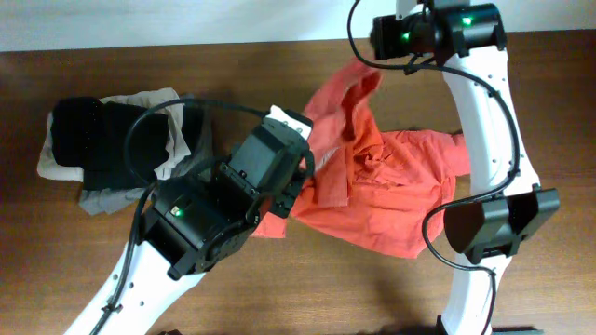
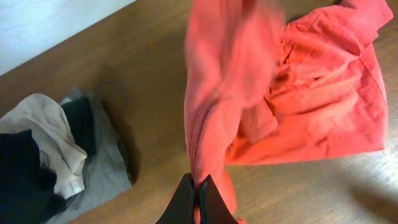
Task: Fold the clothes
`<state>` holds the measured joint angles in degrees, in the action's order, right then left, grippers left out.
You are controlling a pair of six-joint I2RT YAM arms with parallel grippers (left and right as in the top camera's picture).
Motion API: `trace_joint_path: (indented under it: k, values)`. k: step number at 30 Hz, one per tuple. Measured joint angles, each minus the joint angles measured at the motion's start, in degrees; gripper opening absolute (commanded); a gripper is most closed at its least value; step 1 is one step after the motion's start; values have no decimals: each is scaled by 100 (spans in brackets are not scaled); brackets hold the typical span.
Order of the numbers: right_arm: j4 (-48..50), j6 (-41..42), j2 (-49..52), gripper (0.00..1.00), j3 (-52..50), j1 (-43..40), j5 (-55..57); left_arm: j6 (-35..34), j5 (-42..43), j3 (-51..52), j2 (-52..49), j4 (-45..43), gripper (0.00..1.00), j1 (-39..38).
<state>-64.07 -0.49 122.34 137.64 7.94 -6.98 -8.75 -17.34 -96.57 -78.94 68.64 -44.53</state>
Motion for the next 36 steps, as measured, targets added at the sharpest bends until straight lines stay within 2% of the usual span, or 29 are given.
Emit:
trace_joint_path:
  k: [13,22,30,36]
  values:
    - [-1609,138,-2,81,2,-2,256,-15,-323,0,0,79,1,0]
    - [-1740,404,-2,80,-610,-13,330,-293,-503,0,0,564,0,422]
    - [-1725,605,-2,77,-1633,-31,328,-431,-525,0,0,568,1,1080]
    - [-1731,507,0,77,-1814,-103,72,-437,-525,0,0,487,1,1287]
